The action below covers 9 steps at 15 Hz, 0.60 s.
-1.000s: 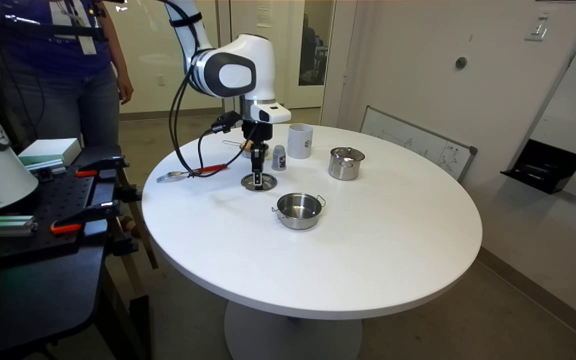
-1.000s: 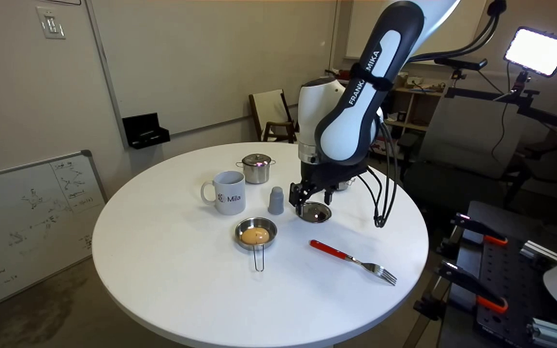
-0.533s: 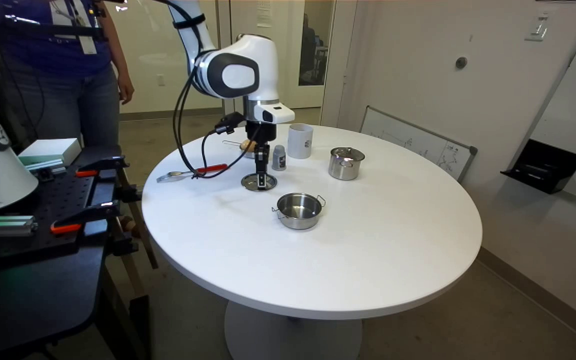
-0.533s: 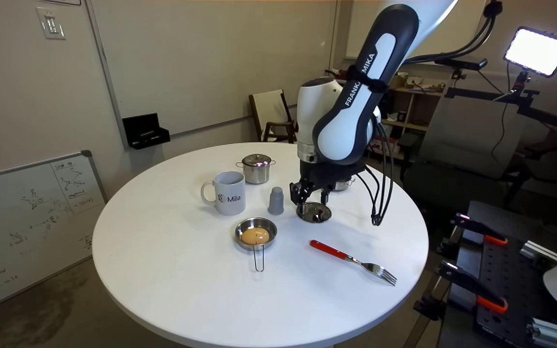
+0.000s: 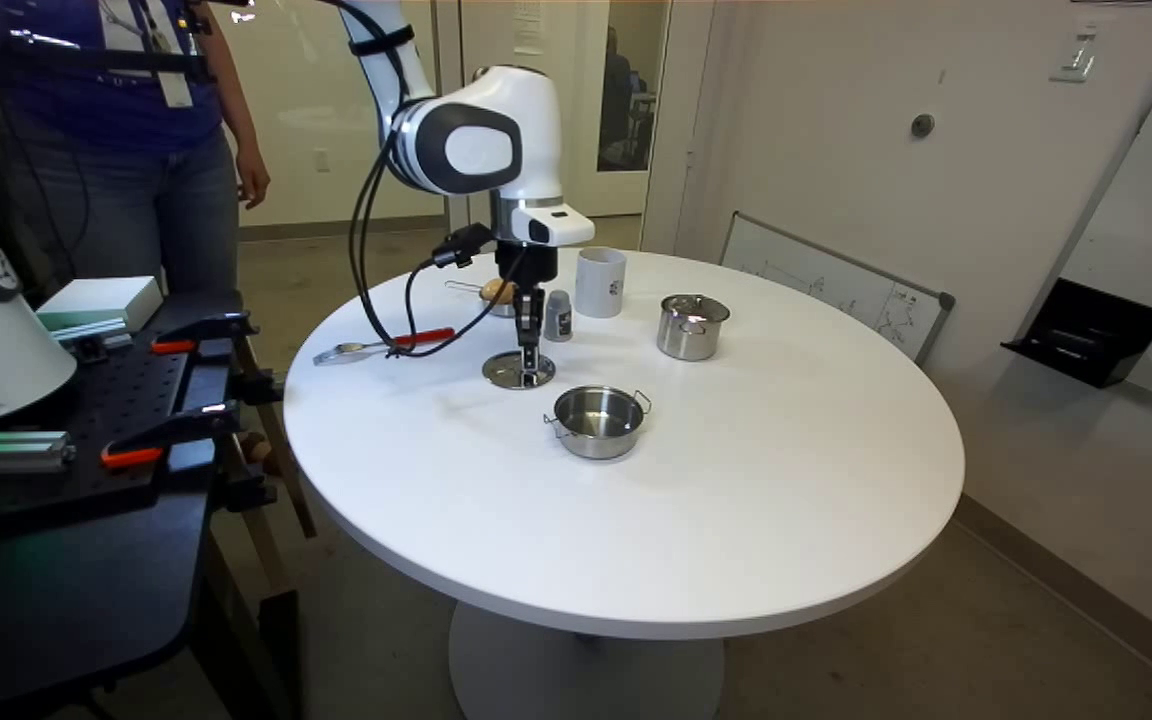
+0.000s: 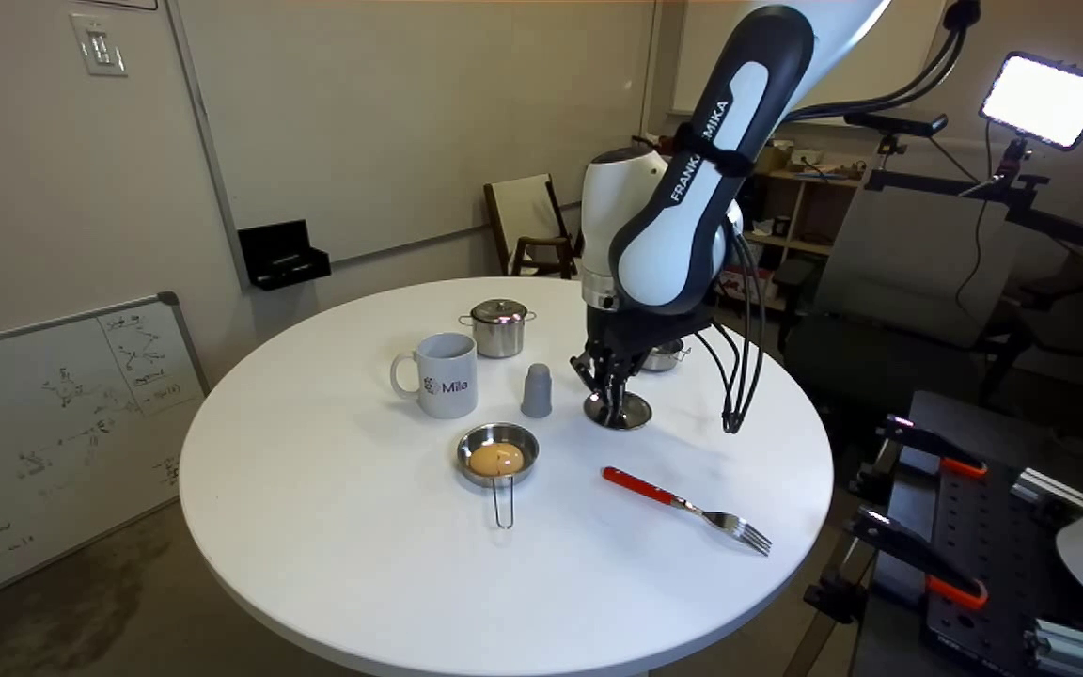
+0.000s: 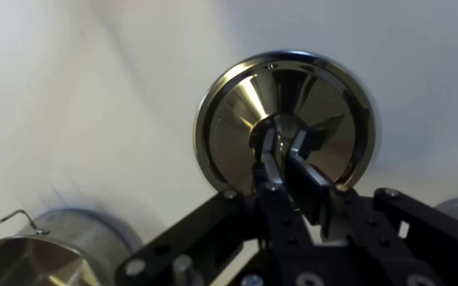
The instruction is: Put the silver lid on top of the pot on the right, move the fork backwards
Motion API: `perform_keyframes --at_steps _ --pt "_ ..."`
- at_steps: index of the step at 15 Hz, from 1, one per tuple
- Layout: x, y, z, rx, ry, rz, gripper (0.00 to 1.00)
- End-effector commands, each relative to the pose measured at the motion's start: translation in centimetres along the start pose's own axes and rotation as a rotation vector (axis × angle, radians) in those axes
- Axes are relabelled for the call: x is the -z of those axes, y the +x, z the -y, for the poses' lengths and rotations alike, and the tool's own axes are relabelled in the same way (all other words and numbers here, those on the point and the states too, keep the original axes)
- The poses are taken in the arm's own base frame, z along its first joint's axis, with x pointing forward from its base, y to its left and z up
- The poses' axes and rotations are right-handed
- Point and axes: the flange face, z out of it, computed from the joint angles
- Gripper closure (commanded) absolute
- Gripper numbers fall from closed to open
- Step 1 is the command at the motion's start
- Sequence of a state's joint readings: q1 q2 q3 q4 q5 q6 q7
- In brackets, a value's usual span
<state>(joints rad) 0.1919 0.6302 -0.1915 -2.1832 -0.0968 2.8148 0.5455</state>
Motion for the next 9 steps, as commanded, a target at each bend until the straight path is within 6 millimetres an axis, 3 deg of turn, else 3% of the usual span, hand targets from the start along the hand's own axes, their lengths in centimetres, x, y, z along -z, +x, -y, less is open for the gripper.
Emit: perform_keyframes --at_steps 1,5,9 --pt "-0.3 0.0 0.1 -0.018 0.003 -0.001 1.0" --pt "-0.2 0.1 0.1 -0.033 0.001 0.004 1.0" --pt "1.2 -0.2 0.1 -0.008 -0.029 0.016 1.0"
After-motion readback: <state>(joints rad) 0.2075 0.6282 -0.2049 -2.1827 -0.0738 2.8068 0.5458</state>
